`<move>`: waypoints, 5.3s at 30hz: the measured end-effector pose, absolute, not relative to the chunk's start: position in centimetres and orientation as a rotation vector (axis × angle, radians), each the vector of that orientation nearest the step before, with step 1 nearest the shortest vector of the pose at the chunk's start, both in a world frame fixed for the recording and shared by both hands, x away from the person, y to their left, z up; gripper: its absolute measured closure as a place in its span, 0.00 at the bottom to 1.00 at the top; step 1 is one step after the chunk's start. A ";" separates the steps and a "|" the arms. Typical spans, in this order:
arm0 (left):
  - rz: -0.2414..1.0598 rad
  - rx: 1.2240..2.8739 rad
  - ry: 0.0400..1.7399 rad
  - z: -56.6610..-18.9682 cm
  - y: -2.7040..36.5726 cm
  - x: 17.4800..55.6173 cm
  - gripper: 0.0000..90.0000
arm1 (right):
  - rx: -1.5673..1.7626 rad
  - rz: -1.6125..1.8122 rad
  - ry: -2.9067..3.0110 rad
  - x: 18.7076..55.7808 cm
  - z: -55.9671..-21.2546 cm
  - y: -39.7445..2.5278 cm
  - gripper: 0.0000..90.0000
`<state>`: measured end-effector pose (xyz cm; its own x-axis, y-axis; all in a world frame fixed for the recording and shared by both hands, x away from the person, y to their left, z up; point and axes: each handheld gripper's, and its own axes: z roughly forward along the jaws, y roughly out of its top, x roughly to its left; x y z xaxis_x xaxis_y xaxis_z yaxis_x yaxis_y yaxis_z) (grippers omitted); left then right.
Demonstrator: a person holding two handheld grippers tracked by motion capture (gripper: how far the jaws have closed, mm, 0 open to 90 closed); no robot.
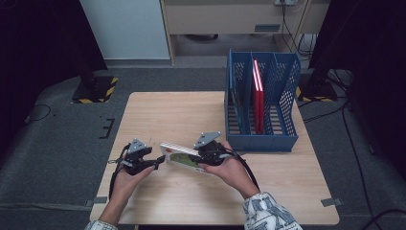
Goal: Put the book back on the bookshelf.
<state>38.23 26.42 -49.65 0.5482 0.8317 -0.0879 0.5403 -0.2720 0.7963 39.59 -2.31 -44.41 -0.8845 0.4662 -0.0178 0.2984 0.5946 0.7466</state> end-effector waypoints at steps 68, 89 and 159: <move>0.526 2.135 1.291 -52.7 30.0 39.3 0.05 | 0.855 1.288 2.455 38.5 -42.0 -7.3 0.85; 0.505 2.137 1.293 -53.0 29.8 39.3 0.03 | 0.911 1.298 2.391 36.6 -40.0 -11.8 0.85; 0.529 2.066 1.295 -53.7 29.5 38.8 0.00 | 1.170 1.241 2.121 35.6 -34.6 -24.6 0.85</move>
<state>38.78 29.49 -53.71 0.4345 0.9007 0.0034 0.6453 -0.3139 0.6964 35.59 -24.62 -34.56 -0.5595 0.8268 0.0576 0.4552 0.2485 0.8550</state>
